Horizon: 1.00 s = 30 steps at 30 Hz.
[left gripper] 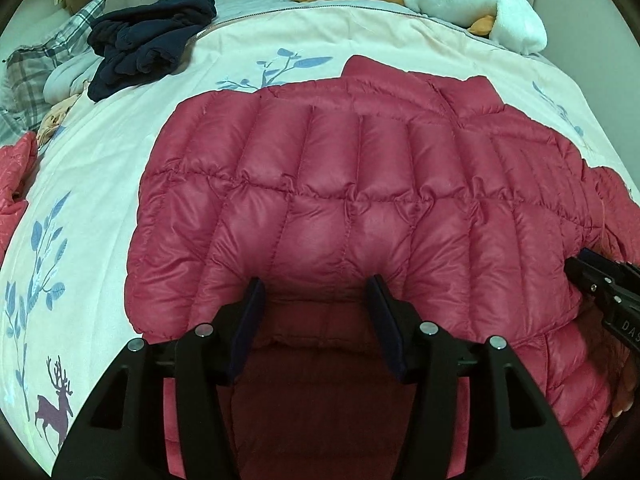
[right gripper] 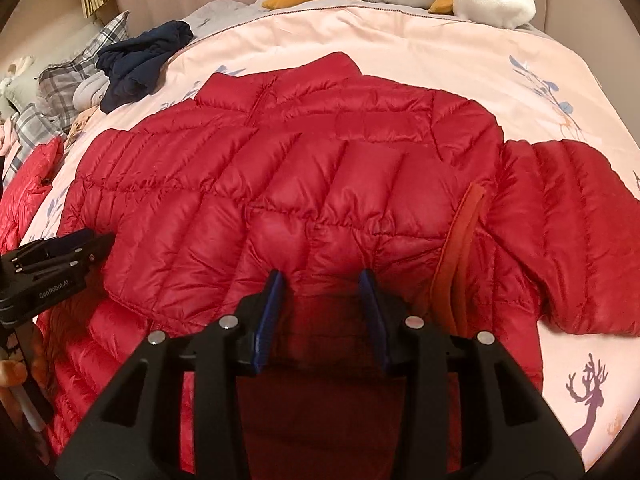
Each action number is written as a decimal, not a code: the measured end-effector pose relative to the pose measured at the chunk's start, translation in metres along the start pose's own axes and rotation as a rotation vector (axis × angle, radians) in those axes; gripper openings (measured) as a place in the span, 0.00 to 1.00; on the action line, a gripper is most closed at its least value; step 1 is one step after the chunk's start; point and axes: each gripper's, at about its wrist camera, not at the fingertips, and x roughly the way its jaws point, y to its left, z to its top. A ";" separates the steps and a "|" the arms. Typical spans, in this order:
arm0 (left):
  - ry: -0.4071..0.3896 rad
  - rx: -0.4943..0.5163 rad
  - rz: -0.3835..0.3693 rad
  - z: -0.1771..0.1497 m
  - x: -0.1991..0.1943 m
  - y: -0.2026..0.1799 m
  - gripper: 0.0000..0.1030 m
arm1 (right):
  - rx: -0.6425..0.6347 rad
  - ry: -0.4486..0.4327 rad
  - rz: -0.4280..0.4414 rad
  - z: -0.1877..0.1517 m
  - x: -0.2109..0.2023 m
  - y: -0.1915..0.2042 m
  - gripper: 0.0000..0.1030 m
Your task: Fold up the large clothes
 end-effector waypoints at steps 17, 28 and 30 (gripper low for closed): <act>-0.044 0.052 0.022 -0.011 -0.017 -0.021 0.60 | 0.025 -0.026 0.036 -0.014 -0.017 -0.003 0.52; -0.058 -0.014 -0.007 -0.017 -0.038 -0.014 0.72 | 0.082 -0.087 0.108 -0.025 -0.047 -0.014 0.59; -0.089 -0.002 0.008 -0.020 -0.055 -0.016 0.77 | 0.092 -0.110 0.113 -0.028 -0.061 -0.017 0.62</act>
